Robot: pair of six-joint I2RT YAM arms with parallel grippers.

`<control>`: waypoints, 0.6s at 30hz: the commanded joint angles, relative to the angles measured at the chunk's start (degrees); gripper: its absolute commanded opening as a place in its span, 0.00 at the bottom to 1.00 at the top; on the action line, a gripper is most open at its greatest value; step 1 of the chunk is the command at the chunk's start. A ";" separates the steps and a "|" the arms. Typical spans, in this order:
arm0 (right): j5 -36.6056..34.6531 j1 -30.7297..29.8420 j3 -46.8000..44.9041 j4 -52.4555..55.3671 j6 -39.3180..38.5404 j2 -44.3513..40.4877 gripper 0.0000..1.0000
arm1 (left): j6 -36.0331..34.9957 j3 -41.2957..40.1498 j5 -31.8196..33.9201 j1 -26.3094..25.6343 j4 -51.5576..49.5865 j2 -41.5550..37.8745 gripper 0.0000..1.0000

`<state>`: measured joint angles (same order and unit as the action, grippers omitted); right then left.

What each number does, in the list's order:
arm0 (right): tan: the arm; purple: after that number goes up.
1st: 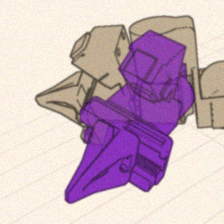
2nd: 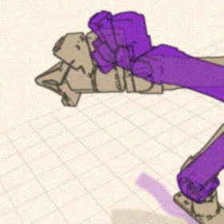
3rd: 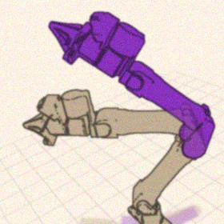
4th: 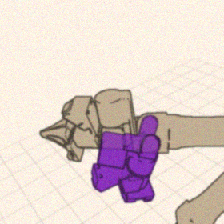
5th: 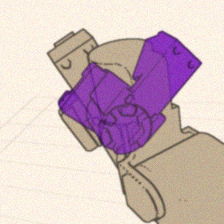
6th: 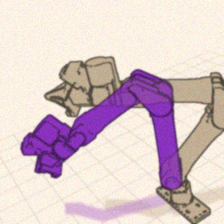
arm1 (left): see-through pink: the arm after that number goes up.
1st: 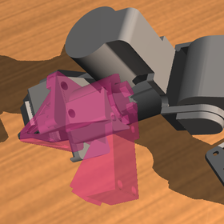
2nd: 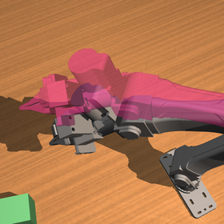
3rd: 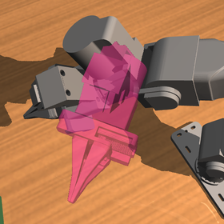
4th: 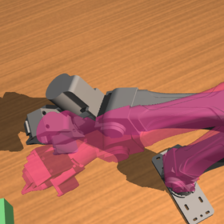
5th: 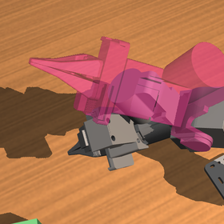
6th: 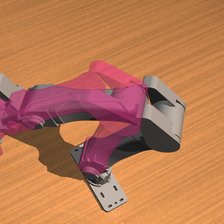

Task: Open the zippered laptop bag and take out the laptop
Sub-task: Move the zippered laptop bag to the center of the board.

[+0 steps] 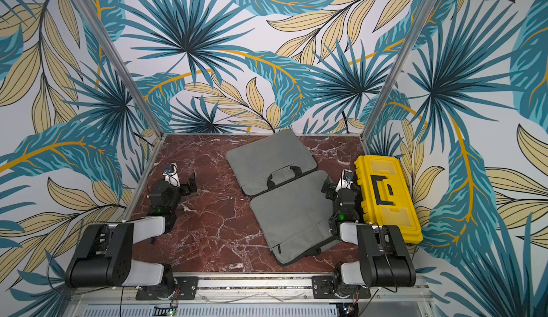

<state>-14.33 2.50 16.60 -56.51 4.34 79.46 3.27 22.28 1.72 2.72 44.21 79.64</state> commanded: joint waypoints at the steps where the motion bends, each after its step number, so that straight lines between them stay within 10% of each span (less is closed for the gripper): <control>1: -2.73 0.13 0.37 4.88 1.41 -3.07 0.99 | 0.71 -0.13 1.18 0.27 -2.29 -2.79 1.00; 8: -5.49 0.13 7.86 27.51 6.83 -10.24 0.99 | 6.34 2.24 4.22 0.35 -6.61 -8.39 1.00; 18: 0.74 -0.68 23.85 57.26 19.36 -8.94 0.99 | 24.92 11.72 -8.71 0.14 -11.86 -3.50 1.00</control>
<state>-16.25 2.35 37.95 -11.84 17.85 69.08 19.55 30.50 -2.28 2.83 34.41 74.26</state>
